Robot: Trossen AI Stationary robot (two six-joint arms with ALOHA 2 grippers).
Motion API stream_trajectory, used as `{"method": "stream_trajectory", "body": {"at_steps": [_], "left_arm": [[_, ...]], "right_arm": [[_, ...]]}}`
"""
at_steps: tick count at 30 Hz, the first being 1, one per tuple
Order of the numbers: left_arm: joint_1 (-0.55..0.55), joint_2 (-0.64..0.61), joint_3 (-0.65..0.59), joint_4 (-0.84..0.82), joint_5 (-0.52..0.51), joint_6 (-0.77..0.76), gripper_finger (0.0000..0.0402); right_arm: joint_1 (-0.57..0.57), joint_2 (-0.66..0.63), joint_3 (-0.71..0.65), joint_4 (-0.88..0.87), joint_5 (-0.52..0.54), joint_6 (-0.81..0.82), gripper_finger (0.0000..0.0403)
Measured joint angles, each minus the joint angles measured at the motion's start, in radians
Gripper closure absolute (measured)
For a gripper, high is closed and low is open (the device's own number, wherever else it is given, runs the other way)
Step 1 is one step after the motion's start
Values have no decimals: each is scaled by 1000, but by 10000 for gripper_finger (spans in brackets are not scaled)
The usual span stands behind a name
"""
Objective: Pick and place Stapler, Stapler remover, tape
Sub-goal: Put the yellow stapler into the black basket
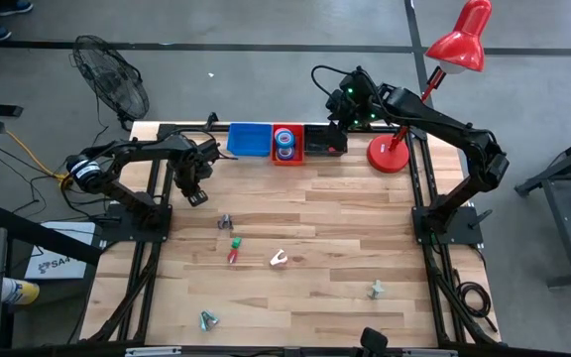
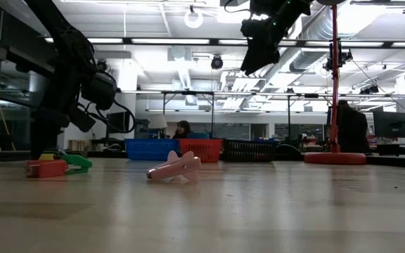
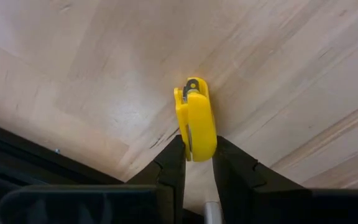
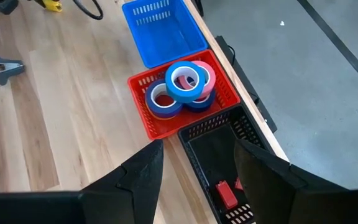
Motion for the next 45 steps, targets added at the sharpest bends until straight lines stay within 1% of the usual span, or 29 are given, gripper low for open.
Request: {"method": "stream_trajectory", "body": {"at_steps": [4,9,17,26,34,38,40,42,45], "left_arm": [[0,-5,0,4,0,23,338],[0,-30,30,5,0,57,338],[0,-80,187,25,14,161,338],[-4,-91,394,90,85,295,338],[-102,-91,516,180,100,377,338],[-162,-91,546,253,94,380,338],[-187,-91,558,271,75,369,338],[-213,-91,560,302,53,363,338],[-243,-91,560,343,52,363,338]], "right_arm": [[0,0,0,0,-44,-23,213],[0,0,0,1,-56,-48,213],[15,0,0,81,-168,-52,213],[121,12,0,287,-185,-102,213],[173,86,0,455,-189,-66,213],[185,117,0,522,-200,-64,213],[188,124,0,538,-202,-56,213],[192,128,0,557,-209,-42,213],[198,128,0,577,-212,-42,213]]}}
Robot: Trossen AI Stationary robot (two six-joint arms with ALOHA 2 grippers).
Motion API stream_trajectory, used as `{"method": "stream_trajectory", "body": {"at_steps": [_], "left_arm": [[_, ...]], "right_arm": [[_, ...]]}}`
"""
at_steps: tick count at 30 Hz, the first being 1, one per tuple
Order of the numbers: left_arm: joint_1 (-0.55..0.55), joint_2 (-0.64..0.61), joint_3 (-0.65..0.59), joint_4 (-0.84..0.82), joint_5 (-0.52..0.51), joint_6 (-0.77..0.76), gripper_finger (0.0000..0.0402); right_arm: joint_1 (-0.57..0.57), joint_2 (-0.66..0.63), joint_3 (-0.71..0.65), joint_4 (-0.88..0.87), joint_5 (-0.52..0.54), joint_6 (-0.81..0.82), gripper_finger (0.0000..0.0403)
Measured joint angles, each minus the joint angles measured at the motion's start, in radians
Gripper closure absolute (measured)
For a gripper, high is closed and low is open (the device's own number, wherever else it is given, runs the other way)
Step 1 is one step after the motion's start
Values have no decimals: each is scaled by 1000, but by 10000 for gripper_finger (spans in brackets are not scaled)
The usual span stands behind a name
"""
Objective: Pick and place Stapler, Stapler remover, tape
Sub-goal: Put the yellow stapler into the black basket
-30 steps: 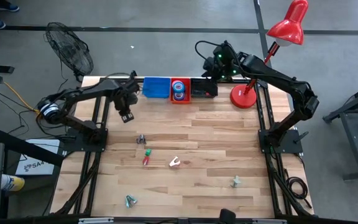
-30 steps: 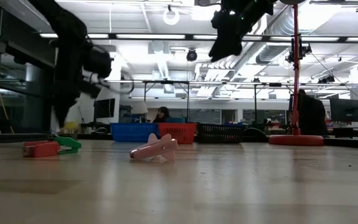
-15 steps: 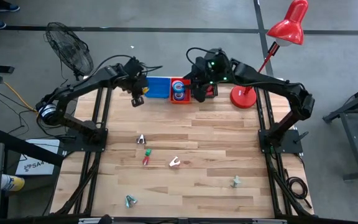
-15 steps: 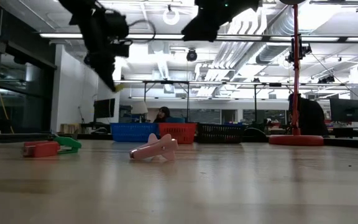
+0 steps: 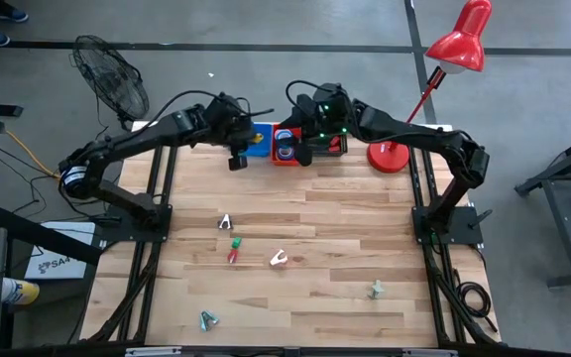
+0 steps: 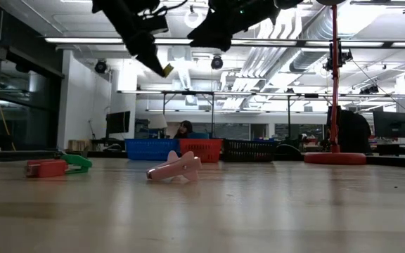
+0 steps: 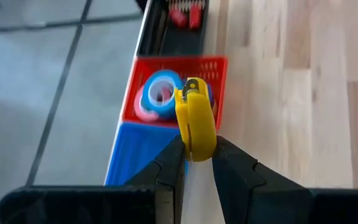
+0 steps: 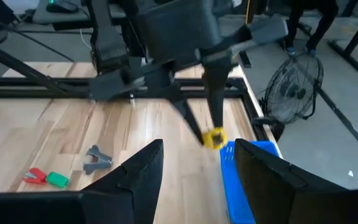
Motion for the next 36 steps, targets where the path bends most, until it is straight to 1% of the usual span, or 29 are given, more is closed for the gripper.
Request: {"method": "stream_trajectory", "body": {"at_steps": [8,18,20,23,25,30,34,36], "left_arm": [[-59,0,0,86,-27,-24,337],[-61,0,0,187,0,-27,337],[-61,0,0,194,8,-27,337],[-61,0,0,208,23,-26,337],[-61,0,0,206,30,-26,337],[-61,0,0,221,55,-23,337],[-61,0,0,239,63,-18,337],[-61,0,0,239,66,-9,337]], "right_arm": [[4,0,0,16,-1,0,213],[30,0,0,16,3,-17,213],[34,0,0,16,17,-25,213],[34,0,0,11,73,-26,213],[30,0,0,7,90,-31,213],[15,0,0,-2,84,-48,213],[9,6,0,-24,33,-64,213],[8,15,0,-22,31,-71,213]]}}
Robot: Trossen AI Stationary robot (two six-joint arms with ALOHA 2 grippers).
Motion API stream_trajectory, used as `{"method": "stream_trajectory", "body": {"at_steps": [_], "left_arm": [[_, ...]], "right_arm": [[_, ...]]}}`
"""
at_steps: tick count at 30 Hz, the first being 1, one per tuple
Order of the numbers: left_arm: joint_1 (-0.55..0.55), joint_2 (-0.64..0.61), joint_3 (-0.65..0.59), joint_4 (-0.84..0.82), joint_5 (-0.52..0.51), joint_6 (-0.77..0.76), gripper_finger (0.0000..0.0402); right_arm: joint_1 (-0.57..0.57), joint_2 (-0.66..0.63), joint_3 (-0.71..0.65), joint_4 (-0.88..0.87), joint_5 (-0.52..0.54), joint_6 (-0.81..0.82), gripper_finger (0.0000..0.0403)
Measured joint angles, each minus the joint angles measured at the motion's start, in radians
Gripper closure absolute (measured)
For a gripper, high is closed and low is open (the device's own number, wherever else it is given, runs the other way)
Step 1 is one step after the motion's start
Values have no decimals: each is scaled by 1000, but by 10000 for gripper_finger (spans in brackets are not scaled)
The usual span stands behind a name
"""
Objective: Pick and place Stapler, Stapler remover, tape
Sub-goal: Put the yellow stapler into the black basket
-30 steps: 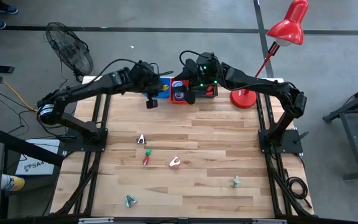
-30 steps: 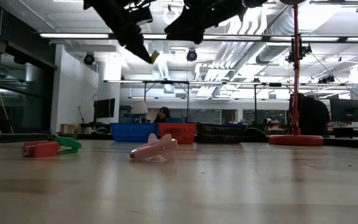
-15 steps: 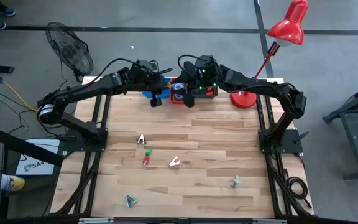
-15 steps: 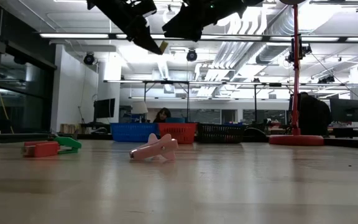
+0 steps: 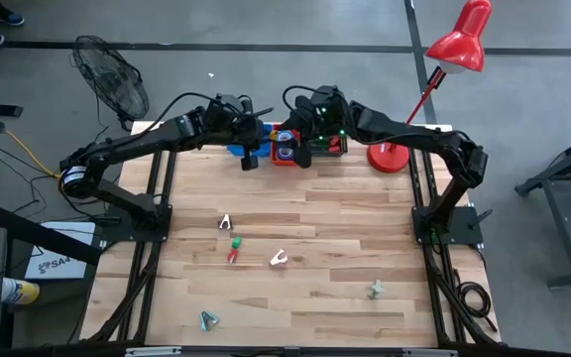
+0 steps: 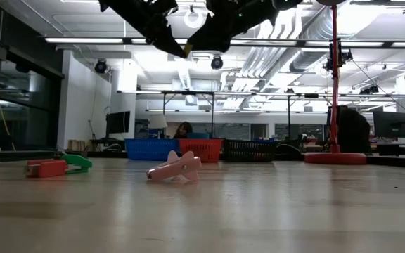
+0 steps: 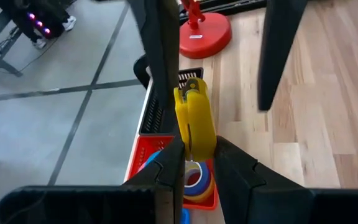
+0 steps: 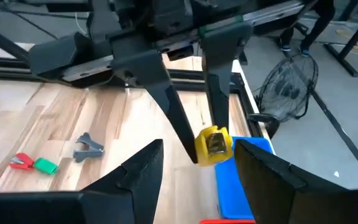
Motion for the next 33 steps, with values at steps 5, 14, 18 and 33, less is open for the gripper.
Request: {"method": "stream_trajectory", "body": {"at_steps": [5,14,18,33], "left_arm": [[0,0,0,2,17,8,337],[0,0,0,4,22,9,337],[0,0,0,4,25,9,337],[0,0,1,34,43,9,337]], "right_arm": [[0,2,0,12,1,-15,214],[-3,2,0,18,-22,-42,257],[-4,2,0,20,-23,-45,285],[-5,0,0,15,-29,-68,342]]}}
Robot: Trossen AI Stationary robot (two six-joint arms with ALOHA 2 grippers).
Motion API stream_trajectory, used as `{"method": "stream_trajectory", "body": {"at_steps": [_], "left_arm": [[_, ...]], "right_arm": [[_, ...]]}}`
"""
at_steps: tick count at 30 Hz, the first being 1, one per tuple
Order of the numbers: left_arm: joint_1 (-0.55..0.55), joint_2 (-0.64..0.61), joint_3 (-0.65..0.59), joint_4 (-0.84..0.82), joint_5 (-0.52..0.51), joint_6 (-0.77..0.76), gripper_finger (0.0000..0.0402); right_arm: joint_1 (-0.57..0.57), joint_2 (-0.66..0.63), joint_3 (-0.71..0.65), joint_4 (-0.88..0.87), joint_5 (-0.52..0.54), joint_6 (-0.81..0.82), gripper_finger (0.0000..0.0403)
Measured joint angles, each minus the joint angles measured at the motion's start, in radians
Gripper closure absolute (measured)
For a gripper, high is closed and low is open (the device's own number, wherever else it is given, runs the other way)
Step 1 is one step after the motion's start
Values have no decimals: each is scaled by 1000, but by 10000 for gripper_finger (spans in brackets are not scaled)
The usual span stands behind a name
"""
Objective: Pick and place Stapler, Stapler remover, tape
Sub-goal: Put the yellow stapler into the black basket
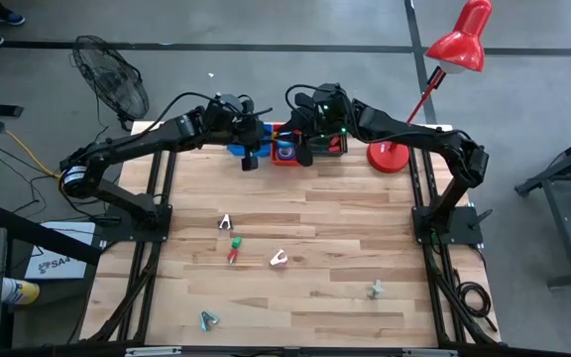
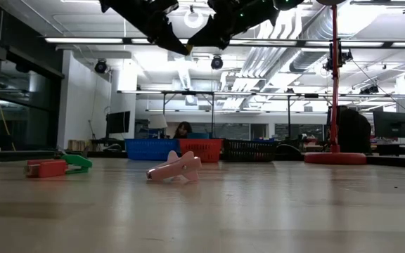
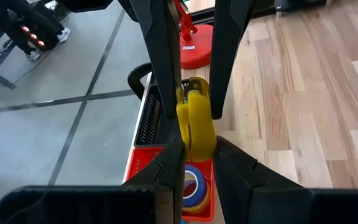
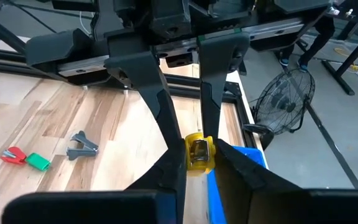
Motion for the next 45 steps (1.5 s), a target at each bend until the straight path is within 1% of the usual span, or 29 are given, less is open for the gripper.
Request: {"method": "stream_trajectory", "body": {"at_steps": [7,14,17,23,32,45], "left_arm": [[2,0,5,10,0,-1,337],[2,0,7,17,1,-1,337],[2,0,7,16,0,-1,337],[2,0,7,13,0,3,337],[2,0,8,2,0,0,335],[2,0,9,-3,-24,-5,301]], "right_arm": [[0,0,1,-4,0,0,320],[1,0,1,-8,0,-3,317],[1,0,1,-8,-1,-6,322],[1,0,0,-10,-5,-14,357],[1,1,0,-10,-5,1,357],[-3,2,0,-30,18,11,357]]}}
